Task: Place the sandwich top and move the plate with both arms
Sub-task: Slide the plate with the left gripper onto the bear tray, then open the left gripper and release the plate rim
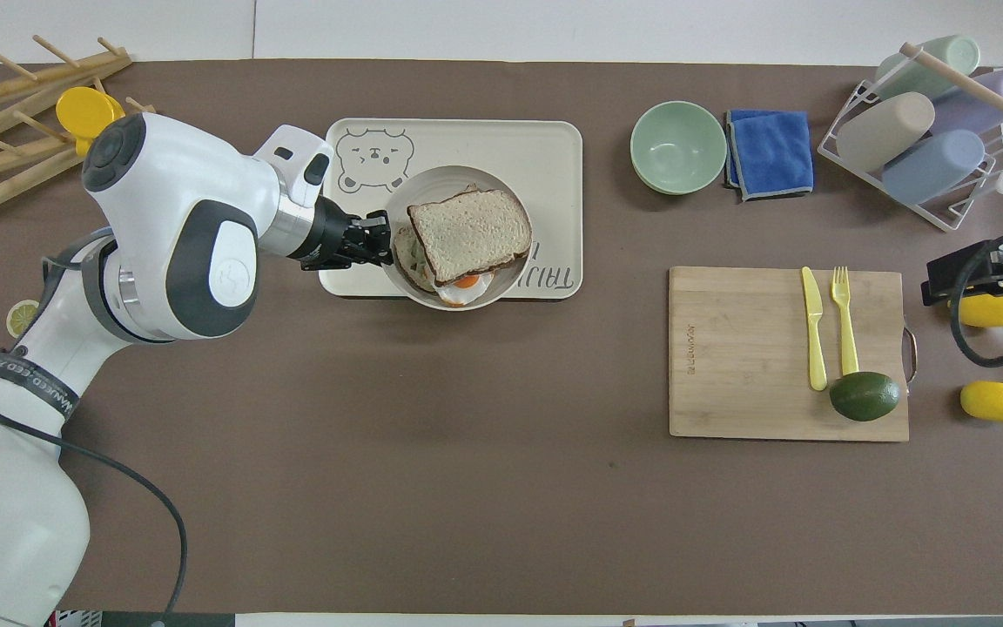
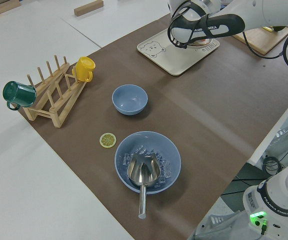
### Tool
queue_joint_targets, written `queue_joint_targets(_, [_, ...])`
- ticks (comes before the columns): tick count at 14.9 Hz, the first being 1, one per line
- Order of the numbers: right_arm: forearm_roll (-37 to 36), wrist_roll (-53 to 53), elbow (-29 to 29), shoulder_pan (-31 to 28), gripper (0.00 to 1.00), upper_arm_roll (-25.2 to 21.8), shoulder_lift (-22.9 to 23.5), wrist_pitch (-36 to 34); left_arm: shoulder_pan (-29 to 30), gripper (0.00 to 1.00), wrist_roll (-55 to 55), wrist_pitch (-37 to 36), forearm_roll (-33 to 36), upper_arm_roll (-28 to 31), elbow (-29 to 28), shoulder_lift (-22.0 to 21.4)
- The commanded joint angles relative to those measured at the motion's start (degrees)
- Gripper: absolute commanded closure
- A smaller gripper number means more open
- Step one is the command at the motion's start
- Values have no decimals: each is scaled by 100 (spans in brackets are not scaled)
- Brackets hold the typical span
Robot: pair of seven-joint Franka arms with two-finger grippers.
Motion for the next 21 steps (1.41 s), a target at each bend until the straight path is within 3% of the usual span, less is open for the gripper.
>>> queue_joint_targets(1, [88, -197, -28, -85, 0, 26, -36, 34, 138, 100, 156, 116, -50, -16, 251, 268])
queue_joint_targets(13, [79, -197, -28, -85, 0, 26, -45, 34, 103, 100, 174, 494, -59, -16, 198, 347])
queue_joint_targets(14, [70, -197, -28, -85, 0, 26, -45, 34, 103, 13, 174, 486, -59, -16, 207, 347])
queue_joint_targets(15, [70, -197, -28, -85, 0, 26, -36, 34, 103, 0, 174, 477, -50, -7, 216, 347])
queue_joint_targets(19, [70, -197, -28, -85, 0, 26, -45, 34, 139, 0, 165, 293, -32, 10, 391, 321])
queue_joint_targets(21, [79, -197, -28, -77, 0, 26, -45, 34, 165, 0, 165, -40, 509, 115, 409, 111])
